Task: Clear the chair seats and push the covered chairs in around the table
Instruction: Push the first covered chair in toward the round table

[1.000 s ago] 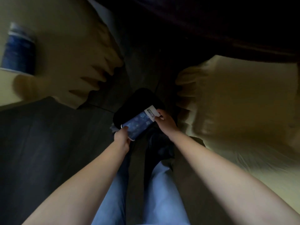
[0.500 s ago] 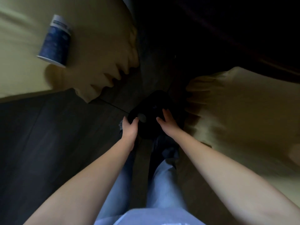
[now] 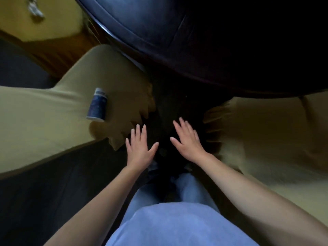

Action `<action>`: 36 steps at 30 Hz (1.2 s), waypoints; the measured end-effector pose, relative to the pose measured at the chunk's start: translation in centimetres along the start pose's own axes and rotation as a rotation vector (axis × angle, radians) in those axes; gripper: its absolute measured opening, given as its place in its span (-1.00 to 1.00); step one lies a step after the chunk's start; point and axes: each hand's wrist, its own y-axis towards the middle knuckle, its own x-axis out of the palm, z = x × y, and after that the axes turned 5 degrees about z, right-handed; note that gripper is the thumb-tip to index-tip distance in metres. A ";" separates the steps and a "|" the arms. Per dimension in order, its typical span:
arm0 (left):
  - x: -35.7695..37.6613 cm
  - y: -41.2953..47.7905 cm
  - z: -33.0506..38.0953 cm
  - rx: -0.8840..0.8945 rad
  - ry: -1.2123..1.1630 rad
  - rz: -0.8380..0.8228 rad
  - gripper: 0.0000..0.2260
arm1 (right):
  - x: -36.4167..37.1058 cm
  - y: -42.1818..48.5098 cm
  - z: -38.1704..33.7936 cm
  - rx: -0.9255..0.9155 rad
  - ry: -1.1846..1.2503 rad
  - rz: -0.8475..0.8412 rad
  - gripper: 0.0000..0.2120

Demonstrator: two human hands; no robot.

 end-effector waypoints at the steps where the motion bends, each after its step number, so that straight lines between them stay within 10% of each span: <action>1: -0.2 -0.4 0.1 -0.009 0.002 0.011 -0.32 | -0.3 -0.4 -0.1 -0.009 0.001 -0.012 -0.38; 36: -6.9 13.9 -13.9 -0.533 -0.444 0.054 -0.34 | 1.9 21.5 -18.0 -0.250 -0.249 -0.295 -0.37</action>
